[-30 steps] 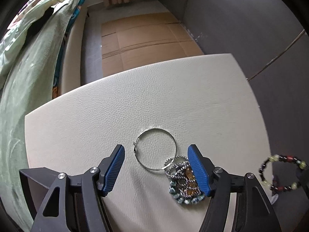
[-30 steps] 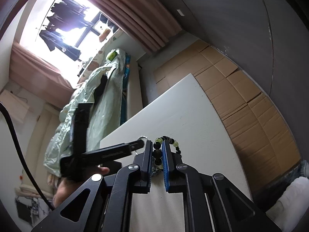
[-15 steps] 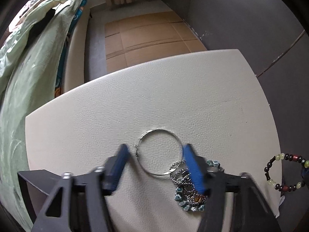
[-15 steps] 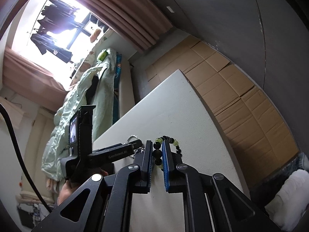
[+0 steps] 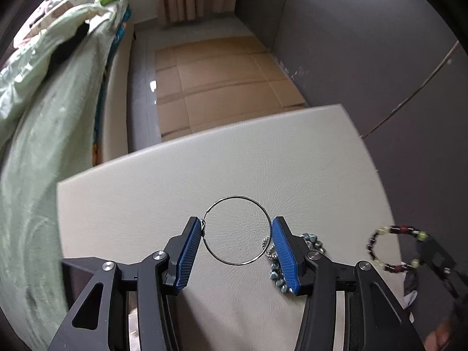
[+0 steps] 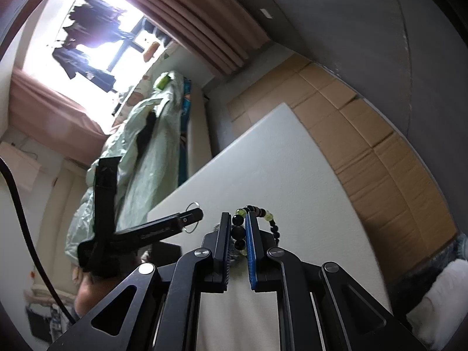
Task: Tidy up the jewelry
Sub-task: 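Grasp the silver keyring with the left tool while the right tool holds the beaded bracelet, then carry the keyring over the black box and open the left tool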
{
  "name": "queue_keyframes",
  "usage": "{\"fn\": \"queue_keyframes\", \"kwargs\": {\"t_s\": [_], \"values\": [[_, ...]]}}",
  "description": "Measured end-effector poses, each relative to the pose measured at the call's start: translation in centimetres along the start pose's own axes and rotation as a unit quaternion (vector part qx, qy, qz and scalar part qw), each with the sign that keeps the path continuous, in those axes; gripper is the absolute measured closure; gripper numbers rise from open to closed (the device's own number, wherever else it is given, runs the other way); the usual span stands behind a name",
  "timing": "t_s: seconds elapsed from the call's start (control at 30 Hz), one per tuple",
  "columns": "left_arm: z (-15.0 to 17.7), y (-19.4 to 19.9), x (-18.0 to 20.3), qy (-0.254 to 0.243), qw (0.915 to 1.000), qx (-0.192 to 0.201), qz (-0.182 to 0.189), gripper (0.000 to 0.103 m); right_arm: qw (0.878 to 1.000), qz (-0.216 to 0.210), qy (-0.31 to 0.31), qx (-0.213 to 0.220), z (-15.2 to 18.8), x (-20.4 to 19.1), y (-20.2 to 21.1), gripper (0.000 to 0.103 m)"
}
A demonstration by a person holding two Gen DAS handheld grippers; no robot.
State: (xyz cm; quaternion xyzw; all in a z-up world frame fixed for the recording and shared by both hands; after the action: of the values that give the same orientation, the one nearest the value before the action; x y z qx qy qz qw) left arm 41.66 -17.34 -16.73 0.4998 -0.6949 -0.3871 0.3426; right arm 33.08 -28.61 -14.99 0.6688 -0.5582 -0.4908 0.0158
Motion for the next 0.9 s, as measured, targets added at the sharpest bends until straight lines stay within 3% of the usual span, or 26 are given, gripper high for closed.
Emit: {"fn": "queue_keyframes", "kwargs": {"t_s": [0.2,0.53,0.9], "values": [[-0.5,4.5,-0.8,-0.003,0.9990,0.035,0.026,0.051,1.000,-0.019,0.018,0.009,0.2,-2.0,-0.1,0.092],[2.3,8.9,-3.5,0.010,0.9942,0.084,0.066,0.051,0.997,-0.053,0.046,0.021,0.9,-5.5,-0.5,0.092],[5.1,9.9,-7.0,0.035,0.9917,0.093,0.082,0.051,0.991,-0.111,0.067,0.032,2.0,-10.1,-1.1,0.092]]}}
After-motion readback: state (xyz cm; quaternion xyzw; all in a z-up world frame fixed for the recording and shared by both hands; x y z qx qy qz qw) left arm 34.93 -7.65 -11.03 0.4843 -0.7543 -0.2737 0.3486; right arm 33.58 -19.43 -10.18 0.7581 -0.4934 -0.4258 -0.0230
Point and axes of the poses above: each gripper's, at about its wrist camera, not at the fingertips, and y roughly against the way its jaws point, x to its right, z to its underside, the point moved 9 cm from there along -y, roughly the way its jaws point, and after that the axes turned 8 degrees about x, right-handed, at the moved point
